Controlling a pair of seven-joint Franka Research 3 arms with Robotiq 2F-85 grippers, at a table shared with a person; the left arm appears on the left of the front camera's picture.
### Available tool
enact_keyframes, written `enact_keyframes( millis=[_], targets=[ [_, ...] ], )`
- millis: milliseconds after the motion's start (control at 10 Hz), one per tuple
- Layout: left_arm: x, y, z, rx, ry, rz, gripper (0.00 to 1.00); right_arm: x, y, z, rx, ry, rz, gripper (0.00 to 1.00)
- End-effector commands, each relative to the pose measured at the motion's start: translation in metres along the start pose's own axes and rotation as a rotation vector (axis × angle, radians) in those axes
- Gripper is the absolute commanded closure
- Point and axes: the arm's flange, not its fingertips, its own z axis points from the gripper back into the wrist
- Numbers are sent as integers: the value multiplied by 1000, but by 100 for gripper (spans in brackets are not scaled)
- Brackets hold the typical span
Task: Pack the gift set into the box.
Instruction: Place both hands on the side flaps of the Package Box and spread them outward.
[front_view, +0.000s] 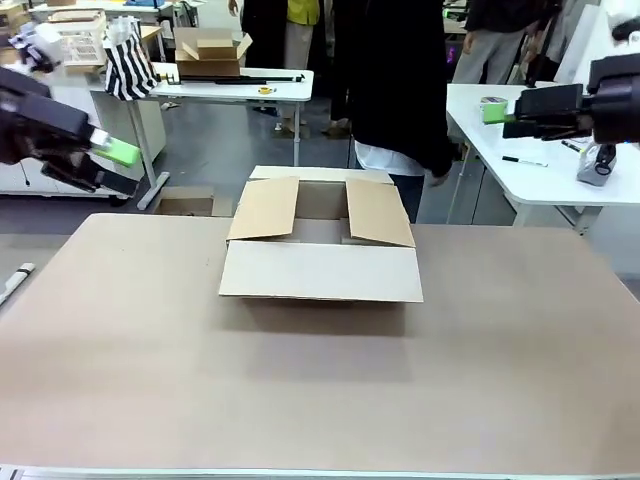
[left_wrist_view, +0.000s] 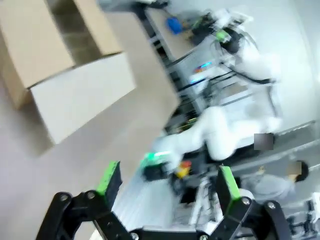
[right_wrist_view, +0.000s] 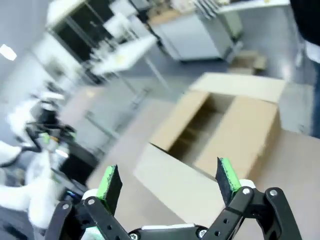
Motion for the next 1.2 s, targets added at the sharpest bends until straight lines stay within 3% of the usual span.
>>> enact_keyframes(
  millis=[0, 200, 300, 400, 1100],
  targets=[
    [7, 30, -3, -166, -174, 207, 0, -141, -36, 27, 383, -138, -134, 0],
    [5, 40, -14, -120, -207, 291, 0, -155, -67, 17, 450, -151, -212, 0],
    [3, 43, -20, 36, -143, 335, 0, -154, -69, 8, 369, -72, -264, 0],
    [1, 48, 5, -188, -215, 267, 0, -58, -82, -4, 384, -191, -176, 0],
    [1, 48, 5, -188, -215, 267, 0, -58, -82, -4, 384, -191, -176, 0]
  ],
)
